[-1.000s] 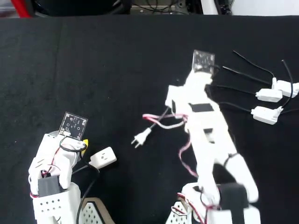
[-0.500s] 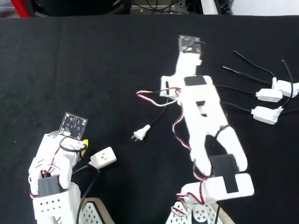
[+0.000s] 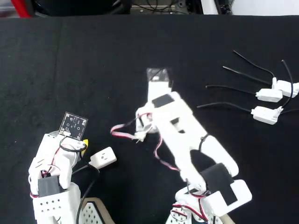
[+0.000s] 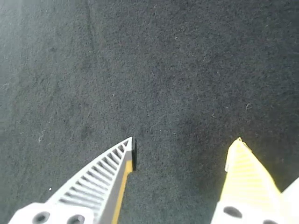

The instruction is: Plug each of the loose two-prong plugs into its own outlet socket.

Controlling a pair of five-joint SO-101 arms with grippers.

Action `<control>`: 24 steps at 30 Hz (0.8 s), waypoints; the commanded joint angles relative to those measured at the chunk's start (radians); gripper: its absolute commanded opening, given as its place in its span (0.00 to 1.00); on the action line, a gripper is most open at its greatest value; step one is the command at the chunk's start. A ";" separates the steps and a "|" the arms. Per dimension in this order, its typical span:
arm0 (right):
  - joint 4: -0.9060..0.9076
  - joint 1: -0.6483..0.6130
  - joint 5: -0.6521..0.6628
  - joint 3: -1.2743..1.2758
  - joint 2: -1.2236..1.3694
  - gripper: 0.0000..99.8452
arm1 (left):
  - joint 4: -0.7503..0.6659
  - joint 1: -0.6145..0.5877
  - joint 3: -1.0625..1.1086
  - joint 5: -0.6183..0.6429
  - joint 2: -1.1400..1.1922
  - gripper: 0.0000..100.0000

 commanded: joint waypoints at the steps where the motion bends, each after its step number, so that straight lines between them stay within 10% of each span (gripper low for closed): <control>1: -0.091 -0.037 -0.052 0.041 -0.041 0.15 | 0.005 -0.001 0.016 -0.006 -0.005 0.31; 24: -0.351 -0.180 -0.140 0.180 -0.039 0.15 | 0.005 -0.001 0.016 -0.006 -0.005 0.31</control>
